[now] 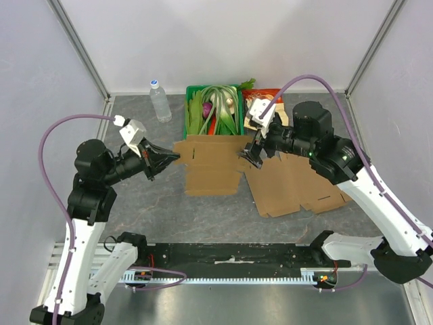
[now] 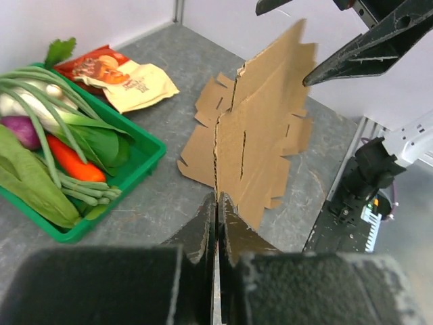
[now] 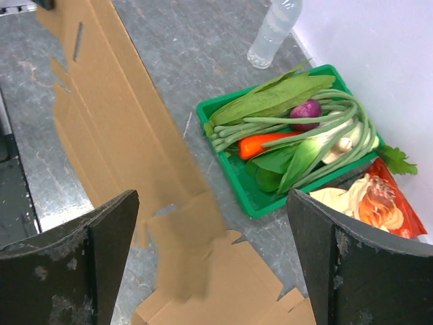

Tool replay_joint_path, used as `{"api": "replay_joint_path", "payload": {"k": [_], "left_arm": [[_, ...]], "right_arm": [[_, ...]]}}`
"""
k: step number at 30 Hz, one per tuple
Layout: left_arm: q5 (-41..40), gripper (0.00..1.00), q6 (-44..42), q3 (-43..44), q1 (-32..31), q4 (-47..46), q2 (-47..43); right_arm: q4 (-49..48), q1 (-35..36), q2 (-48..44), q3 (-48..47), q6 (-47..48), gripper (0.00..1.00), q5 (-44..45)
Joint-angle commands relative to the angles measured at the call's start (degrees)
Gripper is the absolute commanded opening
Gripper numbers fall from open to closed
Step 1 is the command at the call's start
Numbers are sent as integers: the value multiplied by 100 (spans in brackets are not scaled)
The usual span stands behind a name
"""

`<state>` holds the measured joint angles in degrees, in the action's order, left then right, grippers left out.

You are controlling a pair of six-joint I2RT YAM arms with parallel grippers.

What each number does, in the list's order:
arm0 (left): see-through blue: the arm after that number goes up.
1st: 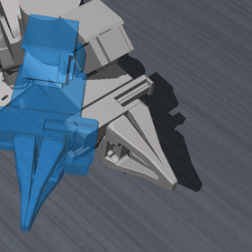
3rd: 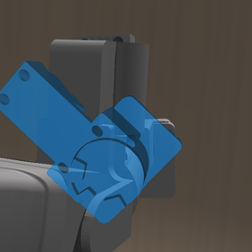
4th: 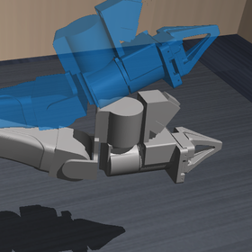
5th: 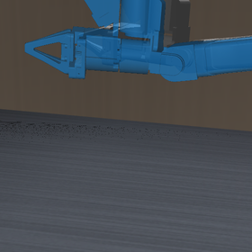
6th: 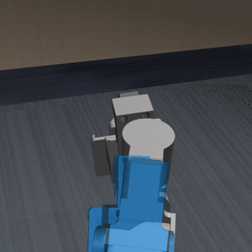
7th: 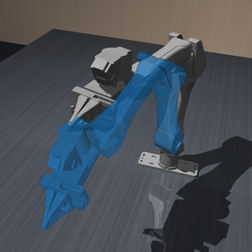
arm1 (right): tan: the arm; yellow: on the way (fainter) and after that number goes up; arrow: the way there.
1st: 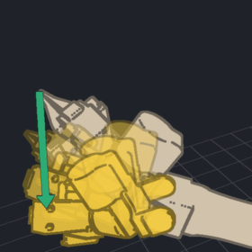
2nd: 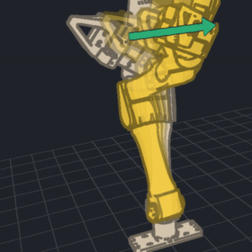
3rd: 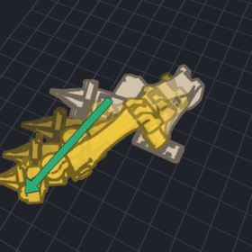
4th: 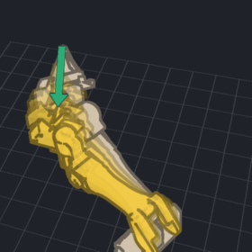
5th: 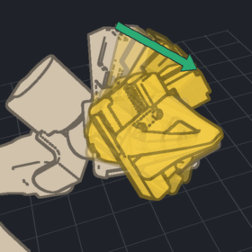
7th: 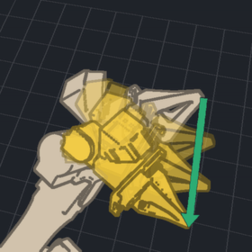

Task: Fold the paper box

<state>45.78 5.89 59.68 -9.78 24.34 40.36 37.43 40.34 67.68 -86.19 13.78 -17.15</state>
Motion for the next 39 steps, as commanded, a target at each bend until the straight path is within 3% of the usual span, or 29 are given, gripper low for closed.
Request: {"api": "replay_joint_path", "payload": {"k": [1,10,15,23,26,29,30,32,33,34,36,38,39], "left_arm": [[711,2,70,-26,-94,-227,95],[1056,2,123,-237,-375,-254,218],[1073,2,18,-325,-498,-96,385],[1003,2,-185,-255,-604,132,508],[1064,2,-228,-238,-648,185,543],[1012,2,-264,-255,-674,203,561],[1003,2,-255,-255,-674,194,561],[1029,2,-238,-255,-683,203,578],[986,2,-211,-212,-674,186,587],[725,8,-133,-159,-683,177,605],[329,42,463,-62,-674,-216,587],[-647,60,1605,-44,-665,-525,491],[-875,61,1921,-18,-665,-631,447]], "right_arm": [[-146,-17,-35,374,-7,98,-674],[-359,-43,324,375,-427,98,-2688],[-491,-43,684,209,-886,83,-2951],[27,-131,756,-178,-403,92,-2591],[88,-158,852,-257,-385,86,-3055],[115,-158,957,-258,-376,67,-3277],[124,-149,1001,-240,-376,50,-3373],[124,-149,1010,-188,-394,33,-3418],[107,-158,1002,-170,-411,12,-3427],[89,-158,993,-144,-463,3,-3401],[19,-158,906,49,-543,0,-3278],[-227,-158,835,286,-796,0,-3006],[-314,-158,774,357,-894,0,-2848]]}}
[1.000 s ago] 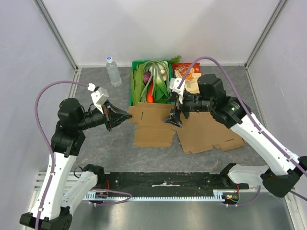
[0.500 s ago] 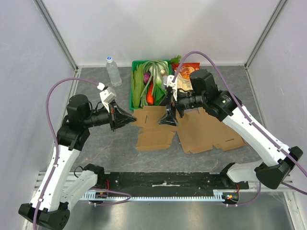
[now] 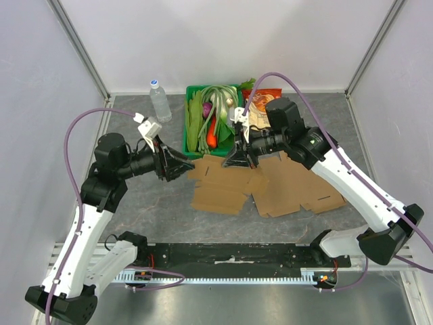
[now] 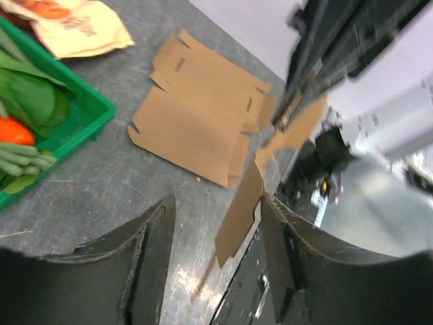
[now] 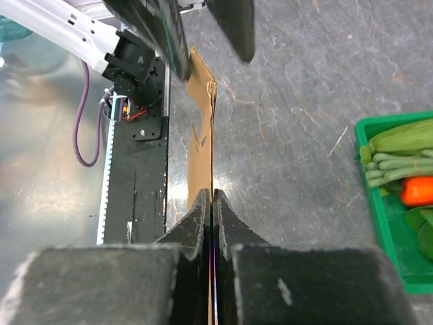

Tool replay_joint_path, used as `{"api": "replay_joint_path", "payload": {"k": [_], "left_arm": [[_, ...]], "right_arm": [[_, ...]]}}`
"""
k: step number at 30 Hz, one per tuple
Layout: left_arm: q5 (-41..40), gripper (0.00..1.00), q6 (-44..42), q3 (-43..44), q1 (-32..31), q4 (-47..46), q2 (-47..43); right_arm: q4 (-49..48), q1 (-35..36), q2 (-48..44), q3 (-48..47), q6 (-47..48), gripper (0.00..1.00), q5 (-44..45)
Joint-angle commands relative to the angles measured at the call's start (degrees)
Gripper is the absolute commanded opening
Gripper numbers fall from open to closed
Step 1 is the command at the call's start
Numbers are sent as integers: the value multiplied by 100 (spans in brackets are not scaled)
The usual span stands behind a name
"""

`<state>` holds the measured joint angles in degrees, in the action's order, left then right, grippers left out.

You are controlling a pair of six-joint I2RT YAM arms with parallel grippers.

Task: Fold the paper box

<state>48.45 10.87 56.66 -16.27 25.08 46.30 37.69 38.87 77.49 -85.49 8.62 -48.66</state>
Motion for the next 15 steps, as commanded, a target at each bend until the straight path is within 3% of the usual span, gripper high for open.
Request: {"api": "replay_joint_path", "payload": {"k": [1,4,11,15], "left_arm": [[-1327,61,2053,249,-16,-1115,-226],[-1205,75,2656,-95,-60,-2095,-342],[-2048,73,1682,1099,-1042,-769,669],[-2383,77,1225,1224,-1317,-645,941]], "right_arm": [[-463,-11,-243,349,-440,0,714],[-674,-11,-252,446,-738,0,1077],[-965,-29,-147,419,-1310,0,1351],[-1080,-20,-103,446,-1416,0,1263]]}}
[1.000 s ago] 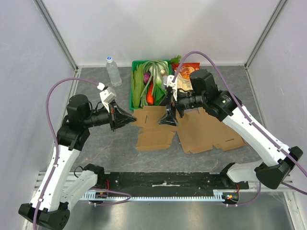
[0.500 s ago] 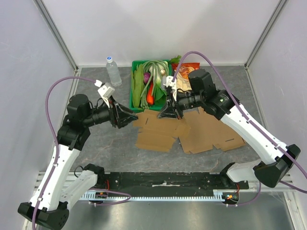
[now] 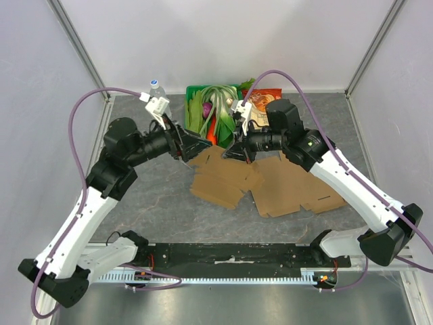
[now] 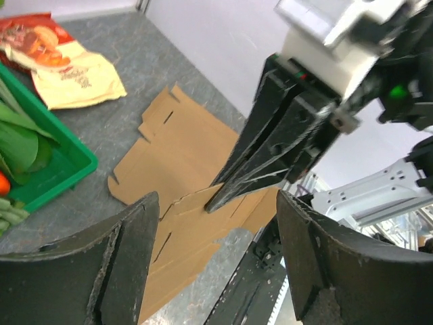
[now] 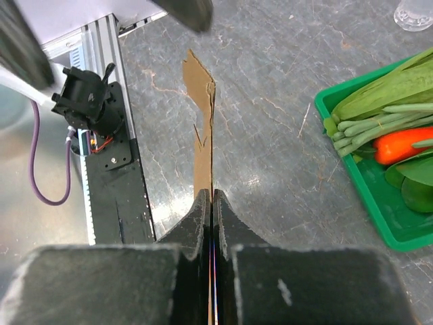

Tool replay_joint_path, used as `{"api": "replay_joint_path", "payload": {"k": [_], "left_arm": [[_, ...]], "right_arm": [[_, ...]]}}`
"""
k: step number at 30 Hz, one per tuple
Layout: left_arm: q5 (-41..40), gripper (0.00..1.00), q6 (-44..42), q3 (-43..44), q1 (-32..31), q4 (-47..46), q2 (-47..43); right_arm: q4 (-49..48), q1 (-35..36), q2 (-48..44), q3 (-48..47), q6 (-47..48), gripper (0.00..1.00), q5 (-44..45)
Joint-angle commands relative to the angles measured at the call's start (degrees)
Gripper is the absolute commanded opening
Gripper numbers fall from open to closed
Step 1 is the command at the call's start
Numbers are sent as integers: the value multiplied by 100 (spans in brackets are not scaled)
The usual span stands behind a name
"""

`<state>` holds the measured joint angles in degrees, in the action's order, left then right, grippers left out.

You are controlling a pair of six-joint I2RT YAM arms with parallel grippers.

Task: Fold the paper box

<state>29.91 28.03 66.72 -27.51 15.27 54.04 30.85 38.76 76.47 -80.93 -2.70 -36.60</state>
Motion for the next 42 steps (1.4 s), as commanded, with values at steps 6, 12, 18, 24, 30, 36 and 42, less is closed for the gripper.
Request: {"api": "replay_joint_path", "payload": {"k": [6,12,18,24,30,36,42], "left_arm": [[-698,72,-895,324,-457,390,484],[-881,55,-922,263,-826,240,608],[-1285,55,-1080,192,-1055,187,450],[-1515,52,-1177,324,-1116,441,335],[-1787,50,-1177,324,-1406,679,379],[-2041,41,-1125,333,-1652,741,432],[-1796,45,-887,263,-1837,750,625]], "right_arm": [[-404,-9,-9,-2,-266,0,65],[-483,0,26,68,-328,0,109],[-501,-9,0,138,-337,0,232],[-510,-9,0,165,-363,0,267],[-510,0,-9,147,-380,0,276],[-536,-9,-18,138,-459,0,390],[-1028,-9,-114,357,-890,0,232]]}}
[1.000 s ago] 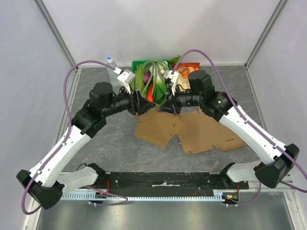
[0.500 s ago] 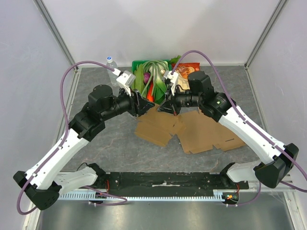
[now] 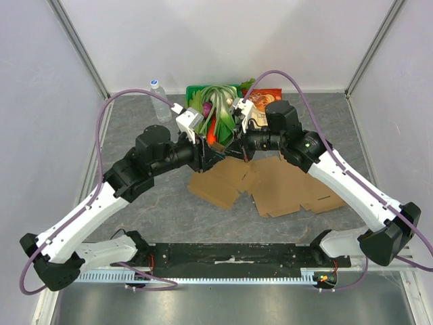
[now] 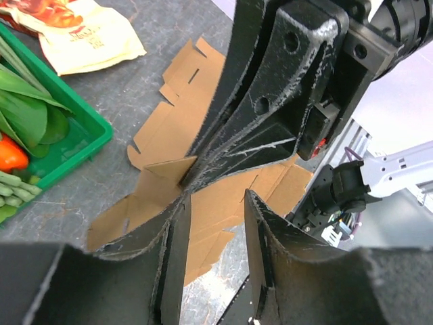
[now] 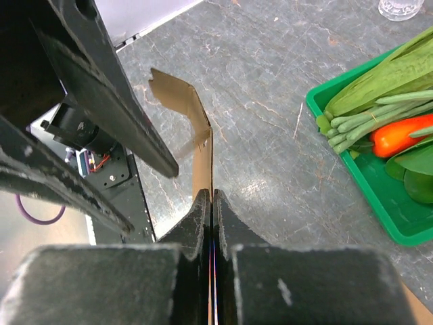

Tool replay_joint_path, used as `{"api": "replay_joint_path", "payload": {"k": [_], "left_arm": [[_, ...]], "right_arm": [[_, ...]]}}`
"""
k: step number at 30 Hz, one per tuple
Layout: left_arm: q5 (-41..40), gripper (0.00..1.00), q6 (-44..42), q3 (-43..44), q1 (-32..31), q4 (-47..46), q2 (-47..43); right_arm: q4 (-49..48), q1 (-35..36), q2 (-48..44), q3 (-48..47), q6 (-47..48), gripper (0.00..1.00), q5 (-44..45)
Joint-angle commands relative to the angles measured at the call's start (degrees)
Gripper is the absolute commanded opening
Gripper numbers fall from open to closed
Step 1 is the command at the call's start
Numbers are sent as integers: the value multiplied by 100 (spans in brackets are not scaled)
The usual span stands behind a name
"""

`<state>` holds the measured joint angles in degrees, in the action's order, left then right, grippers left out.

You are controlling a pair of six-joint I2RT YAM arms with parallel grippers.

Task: Fold the paper box

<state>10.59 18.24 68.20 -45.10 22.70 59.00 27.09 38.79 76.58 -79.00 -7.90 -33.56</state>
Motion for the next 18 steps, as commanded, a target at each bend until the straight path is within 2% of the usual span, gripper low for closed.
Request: {"api": "replay_joint_path", "payload": {"k": [1,5,8,10,12,13,16,18], "left_arm": [[84,45,109,79,-69,-37,77],[-634,50,118,-17,-78,-64,-476],[-1119,56,241,-403,-69,-169,-1214],[-1339,63,329,-860,-78,-161,-1792],[-1454,74,513,-1324,-69,-64,-2120],[-1472,77,653,-1458,-69,-3,-2347],[-1376,82,847,-1968,-69,-2,-2551],[-1139,82,979,-2309,-69,-430,-2631]], "right_arm": [[-679,-11,-169,183,-396,0,-80],[-679,-99,-239,280,-405,0,-80],[-757,-327,-319,403,-598,0,-238],[-775,-494,-319,421,-791,0,-326],[-784,-634,-284,438,-914,0,-510],[-793,-679,-257,430,-1011,0,-572],[-846,-776,-231,517,-1178,0,-765],[-1003,-811,-239,639,-1266,0,-880]]}}
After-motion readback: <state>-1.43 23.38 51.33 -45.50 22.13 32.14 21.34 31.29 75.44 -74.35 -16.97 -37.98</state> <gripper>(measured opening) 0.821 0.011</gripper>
